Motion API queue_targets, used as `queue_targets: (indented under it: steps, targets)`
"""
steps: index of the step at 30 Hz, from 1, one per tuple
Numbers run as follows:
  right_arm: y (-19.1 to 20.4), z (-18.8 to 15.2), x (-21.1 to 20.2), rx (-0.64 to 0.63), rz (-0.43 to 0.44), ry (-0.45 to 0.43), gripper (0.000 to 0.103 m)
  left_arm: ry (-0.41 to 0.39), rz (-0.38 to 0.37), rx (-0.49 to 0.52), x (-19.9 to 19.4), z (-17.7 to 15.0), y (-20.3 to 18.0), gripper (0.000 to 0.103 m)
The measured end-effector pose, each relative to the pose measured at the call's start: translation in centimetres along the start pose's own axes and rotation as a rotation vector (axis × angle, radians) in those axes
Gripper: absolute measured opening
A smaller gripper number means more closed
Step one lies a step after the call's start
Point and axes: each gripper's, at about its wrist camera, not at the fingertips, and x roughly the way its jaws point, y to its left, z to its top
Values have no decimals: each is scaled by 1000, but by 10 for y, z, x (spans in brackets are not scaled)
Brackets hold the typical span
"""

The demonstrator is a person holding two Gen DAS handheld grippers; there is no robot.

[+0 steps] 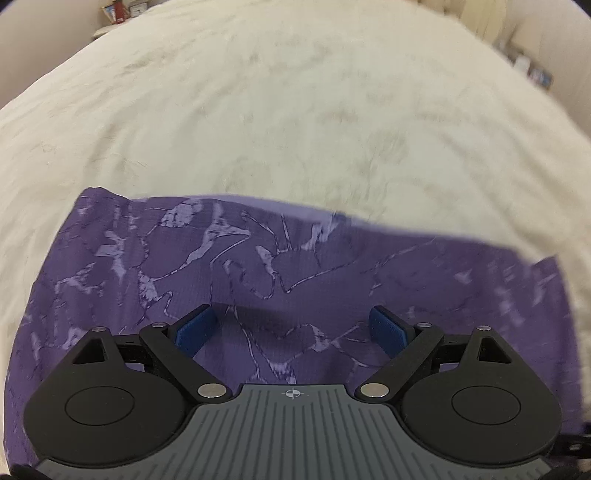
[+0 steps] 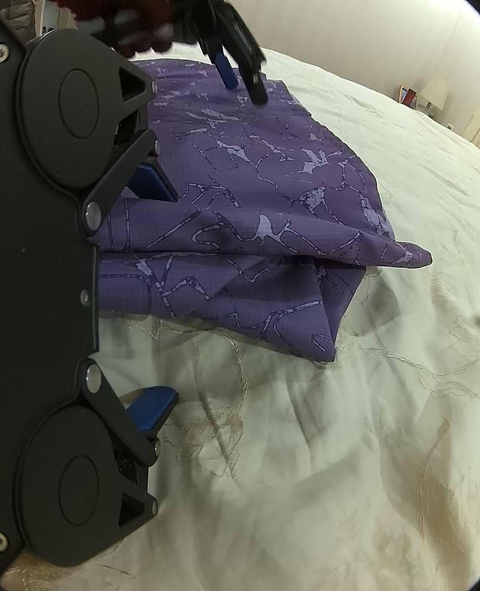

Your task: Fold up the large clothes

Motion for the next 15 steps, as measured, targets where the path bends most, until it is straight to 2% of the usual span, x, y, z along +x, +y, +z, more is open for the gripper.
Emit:
queue_targets:
  steps: [3, 8, 12, 13, 14, 15]
  targets:
    - [0, -1, -1, 9, 6, 3, 103, 15, 40, 44, 14, -2, -6, 103]
    - [-3, 2, 1, 26, 12, 3, 103, -9, 65, 39, 24, -7, -9, 103]
    - [-4, 1, 1, 28, 13, -2, 103, 21, 50, 45, 24, 0, -7, 103]
    - [-3, 1, 0, 26, 14, -3, 103, 22, 46, 45, 21, 2, -6, 100]
    - [-3, 0, -1, 23, 15, -5, 103, 8, 45, 42, 16, 4, -6, 87]
    - [-3, 0, -2, 22, 17, -7, 103, -19, 40, 41, 9, 4, -7, 79]
